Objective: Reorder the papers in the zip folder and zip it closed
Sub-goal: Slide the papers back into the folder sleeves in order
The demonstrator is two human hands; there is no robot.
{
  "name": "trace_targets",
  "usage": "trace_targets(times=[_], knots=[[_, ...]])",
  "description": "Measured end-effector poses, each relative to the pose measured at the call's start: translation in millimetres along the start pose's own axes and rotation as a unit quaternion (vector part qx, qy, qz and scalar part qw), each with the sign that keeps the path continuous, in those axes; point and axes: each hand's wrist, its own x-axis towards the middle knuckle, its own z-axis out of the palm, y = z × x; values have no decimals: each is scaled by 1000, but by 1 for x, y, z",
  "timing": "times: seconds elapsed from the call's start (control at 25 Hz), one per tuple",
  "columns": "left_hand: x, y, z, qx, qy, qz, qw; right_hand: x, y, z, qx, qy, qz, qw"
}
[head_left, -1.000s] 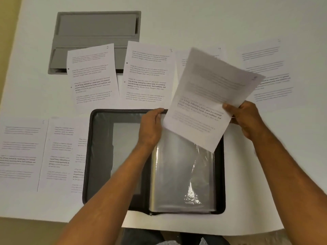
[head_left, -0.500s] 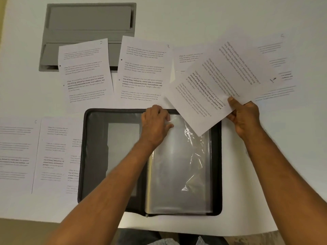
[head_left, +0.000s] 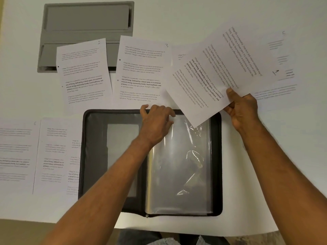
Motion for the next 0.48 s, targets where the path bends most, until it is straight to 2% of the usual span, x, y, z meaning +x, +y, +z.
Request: trace_targets(times=[0.16,0.36,0.48], knots=[[6,4,-7,-21,-16,-27,999,1,-1,4,13,3,-9,1000],[-1,2,-6,-50,-3,38,998,3,0,8,27,17,-20,999],[-4,4,-6,-91,-12,48,995,4,1,13,33,18,-14,999]])
